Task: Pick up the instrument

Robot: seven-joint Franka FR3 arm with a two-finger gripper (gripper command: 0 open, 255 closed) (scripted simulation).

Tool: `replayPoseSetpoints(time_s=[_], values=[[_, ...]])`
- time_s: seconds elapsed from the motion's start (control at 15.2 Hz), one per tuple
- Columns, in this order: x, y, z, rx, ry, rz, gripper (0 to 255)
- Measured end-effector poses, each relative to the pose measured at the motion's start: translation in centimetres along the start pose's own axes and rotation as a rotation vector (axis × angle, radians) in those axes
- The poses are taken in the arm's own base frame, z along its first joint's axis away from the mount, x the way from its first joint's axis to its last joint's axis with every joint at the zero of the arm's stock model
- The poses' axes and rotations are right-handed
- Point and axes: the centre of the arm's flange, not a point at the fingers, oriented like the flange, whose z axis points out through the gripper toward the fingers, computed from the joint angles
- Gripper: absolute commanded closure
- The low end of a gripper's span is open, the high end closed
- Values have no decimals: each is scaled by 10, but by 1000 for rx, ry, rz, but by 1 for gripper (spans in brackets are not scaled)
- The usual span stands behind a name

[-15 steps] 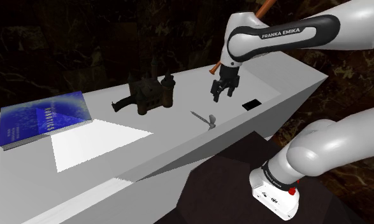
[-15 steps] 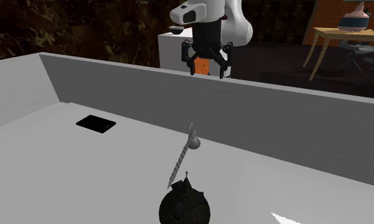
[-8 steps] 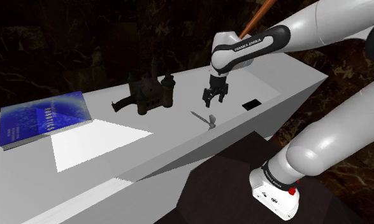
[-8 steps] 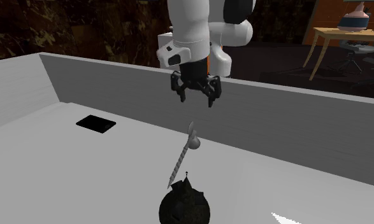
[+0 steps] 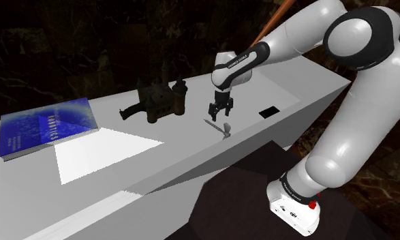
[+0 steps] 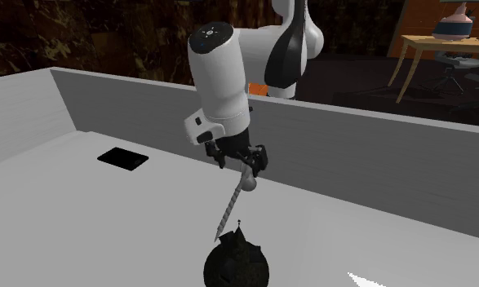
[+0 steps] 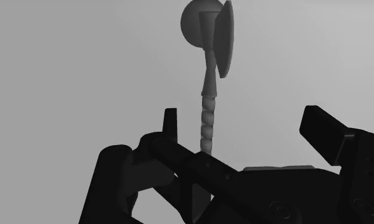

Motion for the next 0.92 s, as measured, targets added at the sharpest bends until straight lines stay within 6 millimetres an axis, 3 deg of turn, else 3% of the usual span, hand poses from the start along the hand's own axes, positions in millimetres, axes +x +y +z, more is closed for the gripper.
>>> replayPoseSetpoints(time_s=[0.33, 0.79, 0.86, 0.92], values=[[37, 8, 44, -1, -30, 2, 0], [52, 9, 81, -1, -33, 2, 0], [53, 9, 83, -1, -33, 2, 255], [54, 10, 83, -1, -33, 2, 255]])
